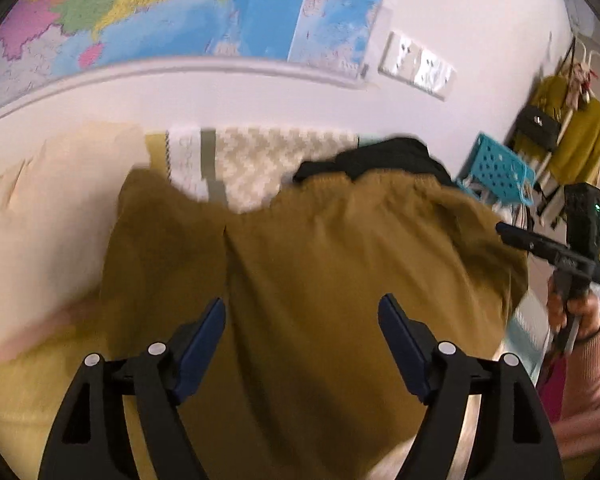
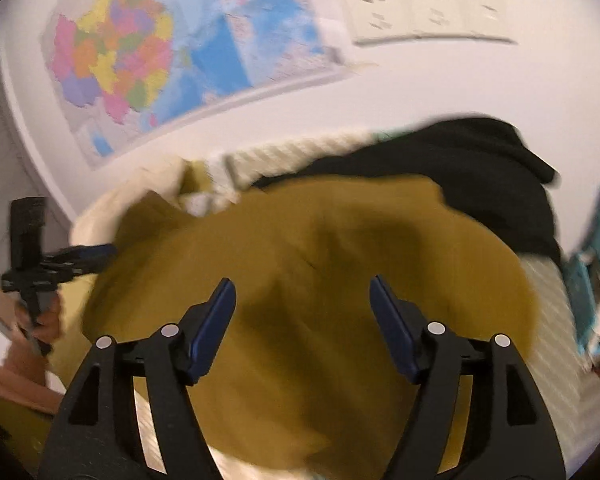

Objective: Fold large clothes

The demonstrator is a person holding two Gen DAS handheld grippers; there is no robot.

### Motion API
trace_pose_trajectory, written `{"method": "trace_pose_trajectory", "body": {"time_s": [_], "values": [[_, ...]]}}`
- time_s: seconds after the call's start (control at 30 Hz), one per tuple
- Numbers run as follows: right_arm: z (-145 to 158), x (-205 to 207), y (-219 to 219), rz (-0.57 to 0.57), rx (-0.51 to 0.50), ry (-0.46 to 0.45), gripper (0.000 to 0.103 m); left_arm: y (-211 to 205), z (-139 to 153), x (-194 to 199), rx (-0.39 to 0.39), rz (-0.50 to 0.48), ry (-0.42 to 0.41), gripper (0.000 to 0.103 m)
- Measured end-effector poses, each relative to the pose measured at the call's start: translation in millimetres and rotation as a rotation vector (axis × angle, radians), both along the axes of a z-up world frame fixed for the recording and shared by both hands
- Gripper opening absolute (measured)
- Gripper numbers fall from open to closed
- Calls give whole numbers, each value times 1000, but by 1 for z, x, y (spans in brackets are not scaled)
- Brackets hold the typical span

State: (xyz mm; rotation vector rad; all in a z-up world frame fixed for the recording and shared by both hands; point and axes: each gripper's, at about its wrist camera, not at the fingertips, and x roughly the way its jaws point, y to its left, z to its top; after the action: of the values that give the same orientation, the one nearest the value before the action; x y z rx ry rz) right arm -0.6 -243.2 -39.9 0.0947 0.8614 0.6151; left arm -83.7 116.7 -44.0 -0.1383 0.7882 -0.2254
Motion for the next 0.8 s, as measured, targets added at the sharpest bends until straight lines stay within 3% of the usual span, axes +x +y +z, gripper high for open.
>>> {"method": "trace_pose_trajectory", "body": {"time_s": [0.03, 0.1, 0.17, 0.23, 0.3, 0.47, 0.57, 0.7, 0.8], "values": [[-8, 0, -7, -26, -37, 12, 64, 2, -7, -3, 7, 15, 19, 76], [-31, 9, -19, -98, -96, 69, 46, 8, -24, -1, 12, 57, 66, 76], [-42, 15, -29, -122, -31, 112, 46, 12, -40, 2, 38, 104, 108, 73], [-36, 13, -31, -152, 3, 112, 50, 11, -37, -6, 42, 124, 82, 73], [-24, 0, -34, -144, 44, 94, 65, 12, -26, -21, 25, 115, 40, 77], [-8, -47, -60, -98, 193, 117, 77, 30, -10, -65, -34, 126, -23, 82], [-17, -68, -80, -102, 302, 206, 78, 45, -14, -85, -106, 134, -6, 82], [-41, -91, -98, -174, 315, 300, 81, 51, -31, -101, -122, 139, 62, 82], [-57, -91, -100, -205, 353, 351, 81, 50, -49, -104, -189, 117, 130, 82]]}}
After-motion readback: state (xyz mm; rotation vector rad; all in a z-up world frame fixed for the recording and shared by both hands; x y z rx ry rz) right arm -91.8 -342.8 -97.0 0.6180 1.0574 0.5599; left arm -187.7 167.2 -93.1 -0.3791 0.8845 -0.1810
